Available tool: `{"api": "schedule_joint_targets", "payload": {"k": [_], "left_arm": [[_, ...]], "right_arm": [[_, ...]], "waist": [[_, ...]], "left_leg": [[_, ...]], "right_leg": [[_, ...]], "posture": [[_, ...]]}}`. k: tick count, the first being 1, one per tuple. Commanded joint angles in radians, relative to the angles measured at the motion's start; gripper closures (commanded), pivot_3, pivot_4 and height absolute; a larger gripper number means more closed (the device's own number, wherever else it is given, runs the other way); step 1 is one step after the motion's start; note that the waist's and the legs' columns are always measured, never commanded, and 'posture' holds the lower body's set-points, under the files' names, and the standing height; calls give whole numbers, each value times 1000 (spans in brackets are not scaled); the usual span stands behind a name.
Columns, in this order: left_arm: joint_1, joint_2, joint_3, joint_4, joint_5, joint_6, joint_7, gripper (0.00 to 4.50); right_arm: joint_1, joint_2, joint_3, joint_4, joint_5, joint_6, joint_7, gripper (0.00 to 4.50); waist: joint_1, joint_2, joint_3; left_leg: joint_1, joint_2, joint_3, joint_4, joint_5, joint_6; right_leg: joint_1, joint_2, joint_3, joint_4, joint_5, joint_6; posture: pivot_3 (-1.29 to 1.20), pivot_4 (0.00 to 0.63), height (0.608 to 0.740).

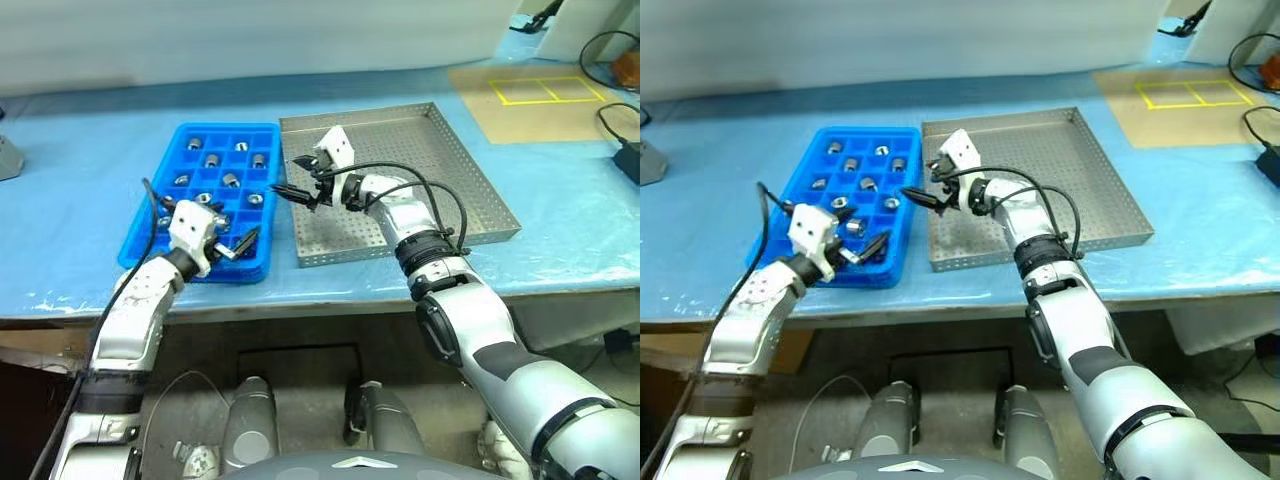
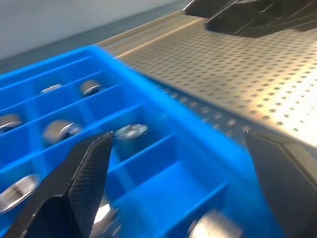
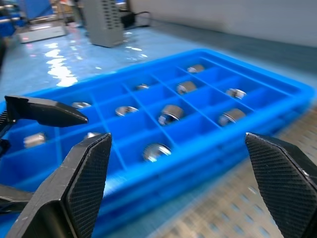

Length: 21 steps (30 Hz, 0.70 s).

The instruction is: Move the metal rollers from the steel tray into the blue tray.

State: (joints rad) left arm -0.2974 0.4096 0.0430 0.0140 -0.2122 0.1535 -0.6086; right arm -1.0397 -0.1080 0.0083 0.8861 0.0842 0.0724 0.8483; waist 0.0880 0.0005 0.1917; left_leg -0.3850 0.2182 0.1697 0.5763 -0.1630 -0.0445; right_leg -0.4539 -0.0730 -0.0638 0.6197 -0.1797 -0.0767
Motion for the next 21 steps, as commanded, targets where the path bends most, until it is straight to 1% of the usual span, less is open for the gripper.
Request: {"api": "schedule_joint_targets", "payload": {"k": [1,7,12,16,21], "left_arm": [[-78,-15,-29,84,-5,-76,-64,0],[-206,-75,-54,268,23,-182,-76,0],[-281,-106,-60,376,50,-243,-70,0],[-309,-123,-53,406,31,-254,-91,0],[-294,-142,-66,390,37,-257,-91,0]], "right_arm": [[39,-39,-17,-104,11,14,-44,96],[168,-106,-33,-248,8,58,-153,39],[274,-118,-30,-364,-5,-7,-223,39],[318,-145,-45,-438,52,12,-162,39],[335,-159,-39,-465,52,-12,-164,39]], "waist": [[-18,0,0],[-56,-1,0],[-79,-1,0],[-83,-1,0],[-89,-1,-1]], "left_leg": [[0,0,0,0,0,0],[0,-2,0,1,0,0],[0,-3,1,1,0,1],[0,-4,1,2,0,1],[0,-4,1,2,0,2]], "right_leg": [[0,0,0,0,0,0],[0,0,0,0,0,0],[0,0,1,0,0,1],[1,0,2,0,1,1],[1,0,2,-1,1,2]], "posture": [[-135,150,740],[-225,150,740],[-279,150,740],[-283,150,740],[-275,150,740]]}}
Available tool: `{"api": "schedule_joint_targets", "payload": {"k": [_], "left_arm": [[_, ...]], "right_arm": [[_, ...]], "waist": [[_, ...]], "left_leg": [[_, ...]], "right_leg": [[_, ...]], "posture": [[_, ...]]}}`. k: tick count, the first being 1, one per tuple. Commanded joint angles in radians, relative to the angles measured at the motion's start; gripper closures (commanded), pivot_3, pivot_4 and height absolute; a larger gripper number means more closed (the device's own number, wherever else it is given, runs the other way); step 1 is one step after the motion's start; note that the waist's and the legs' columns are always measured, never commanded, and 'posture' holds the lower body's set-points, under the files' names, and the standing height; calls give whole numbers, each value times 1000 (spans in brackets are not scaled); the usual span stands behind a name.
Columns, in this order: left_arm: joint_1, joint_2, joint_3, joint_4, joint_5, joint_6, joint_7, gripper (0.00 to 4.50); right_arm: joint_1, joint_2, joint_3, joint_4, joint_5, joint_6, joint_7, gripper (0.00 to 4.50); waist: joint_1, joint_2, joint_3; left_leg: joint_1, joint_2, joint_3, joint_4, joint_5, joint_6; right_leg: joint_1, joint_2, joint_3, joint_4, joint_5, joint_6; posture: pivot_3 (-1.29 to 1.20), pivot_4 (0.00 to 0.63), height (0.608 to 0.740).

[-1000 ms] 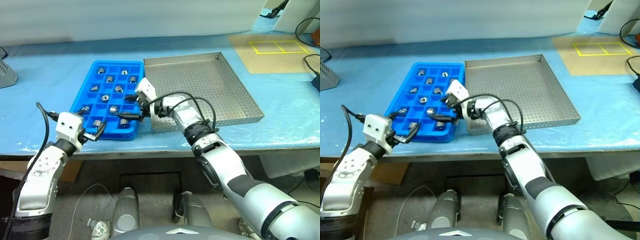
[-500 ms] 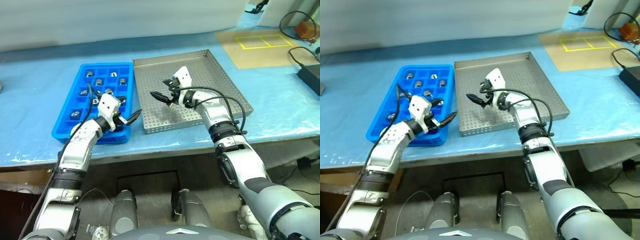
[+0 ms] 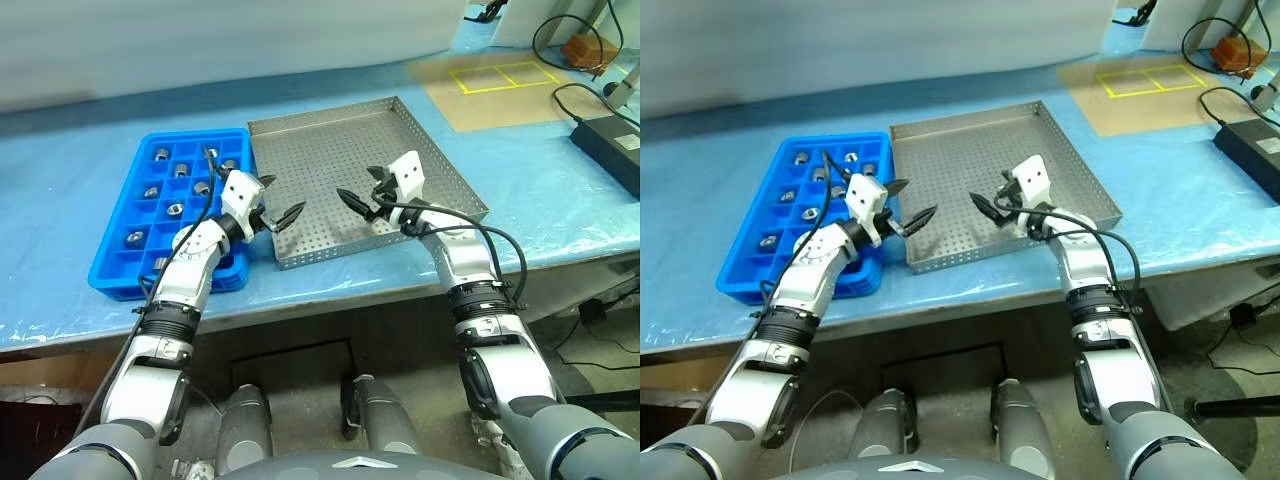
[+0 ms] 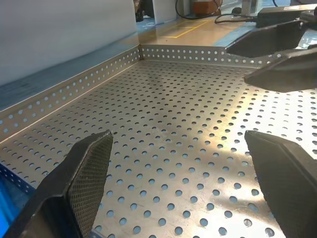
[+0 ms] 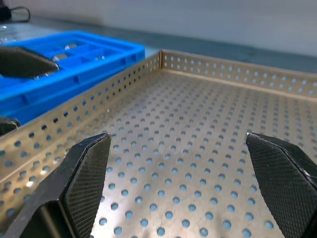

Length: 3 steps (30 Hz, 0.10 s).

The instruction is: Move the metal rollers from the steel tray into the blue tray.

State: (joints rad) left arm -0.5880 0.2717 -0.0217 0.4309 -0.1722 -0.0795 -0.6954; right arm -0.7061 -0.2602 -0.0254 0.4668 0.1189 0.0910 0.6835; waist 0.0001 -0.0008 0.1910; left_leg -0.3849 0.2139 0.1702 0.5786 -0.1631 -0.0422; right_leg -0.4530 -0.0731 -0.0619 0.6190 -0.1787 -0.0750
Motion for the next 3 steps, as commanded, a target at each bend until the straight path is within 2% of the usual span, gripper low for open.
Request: {"api": "schedule_joint_targets", "payload": {"k": [1,3], "left_arm": [[0,-6,-3,-32,-2,-23,-4,0],[6,-10,-7,-40,-2,-20,-2,0]], "right_arm": [[0,-5,-3,-46,17,-35,-1,39],[-5,-2,-1,-40,12,-47,-8,39]], "waist": [[-2,0,0],[-3,0,0]], "left_leg": [[0,0,0,0,0,0],[0,0,0,0,0,0]], "right_leg": [[0,0,0,0,0,0],[0,0,0,0,0,0]], "posture": [[-273,150,740],[-273,150,740]]}}
